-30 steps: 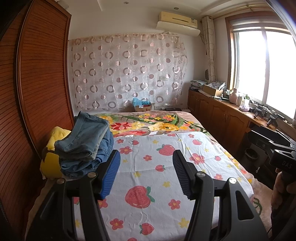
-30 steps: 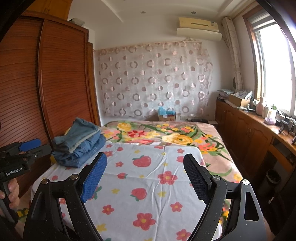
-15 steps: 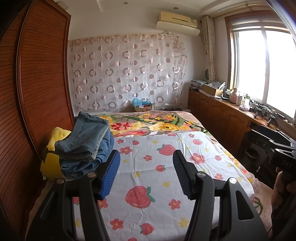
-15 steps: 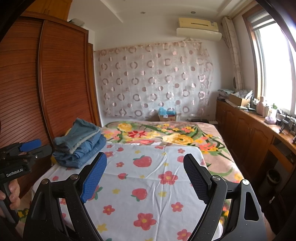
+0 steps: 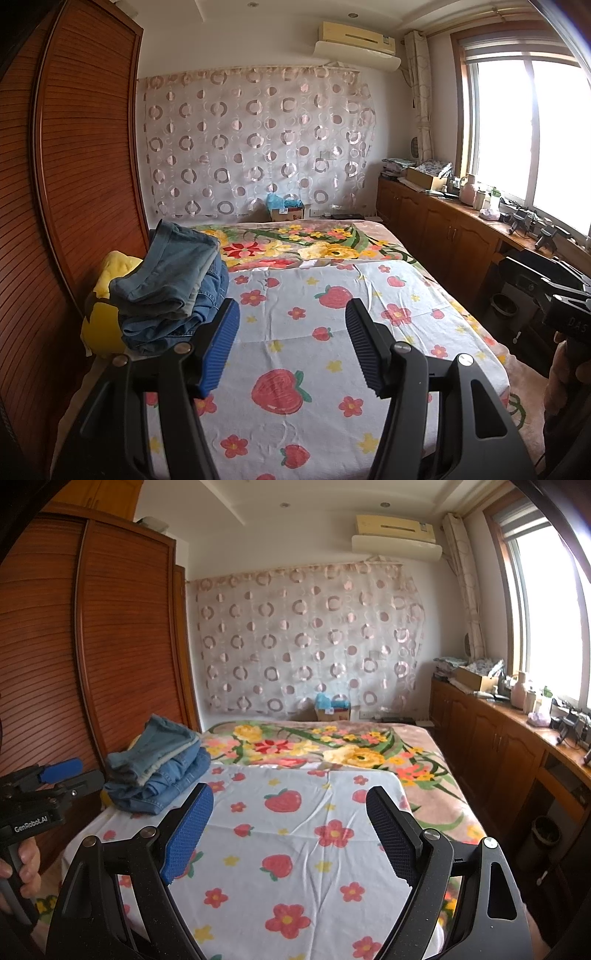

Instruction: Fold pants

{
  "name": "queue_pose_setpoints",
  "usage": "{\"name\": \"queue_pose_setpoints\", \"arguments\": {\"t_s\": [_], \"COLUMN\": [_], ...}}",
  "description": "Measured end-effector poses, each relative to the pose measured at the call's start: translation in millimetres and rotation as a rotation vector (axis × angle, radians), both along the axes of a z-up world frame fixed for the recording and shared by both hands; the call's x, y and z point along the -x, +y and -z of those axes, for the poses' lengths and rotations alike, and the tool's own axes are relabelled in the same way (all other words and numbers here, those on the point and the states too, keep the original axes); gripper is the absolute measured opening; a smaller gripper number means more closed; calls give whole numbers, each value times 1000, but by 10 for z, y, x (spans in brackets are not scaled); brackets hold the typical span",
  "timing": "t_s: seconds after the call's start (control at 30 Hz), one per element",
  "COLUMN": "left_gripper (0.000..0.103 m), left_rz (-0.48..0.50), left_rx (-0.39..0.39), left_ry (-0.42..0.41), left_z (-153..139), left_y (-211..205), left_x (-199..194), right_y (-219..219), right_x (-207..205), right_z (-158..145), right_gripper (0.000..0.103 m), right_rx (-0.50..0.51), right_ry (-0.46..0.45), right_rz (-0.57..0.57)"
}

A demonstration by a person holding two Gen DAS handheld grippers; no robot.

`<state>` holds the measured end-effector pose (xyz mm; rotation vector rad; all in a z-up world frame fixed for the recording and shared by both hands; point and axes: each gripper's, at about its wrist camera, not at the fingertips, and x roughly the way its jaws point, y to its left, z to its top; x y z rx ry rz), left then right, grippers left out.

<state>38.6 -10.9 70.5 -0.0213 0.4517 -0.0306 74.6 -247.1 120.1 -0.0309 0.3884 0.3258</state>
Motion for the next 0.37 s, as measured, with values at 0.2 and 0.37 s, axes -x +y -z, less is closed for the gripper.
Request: {"name": "queue_pose_setpoints", "arguments": {"t_s": [0.2,0.37], "left_gripper": [59,59], "left_rz": [3,2], "left_rx": [4,3], "left_ry": [4,4], "left_z": [18,17], "left_y": [5,1], "left_x": [-18,-18], "right_y": [2,-2], "right_x": [0,-1], "right_z": [1,0], "right_gripper": [87,87], "right_rx": [-1,0], "right_ry": [1,0], "right_rz": [2,1]}}
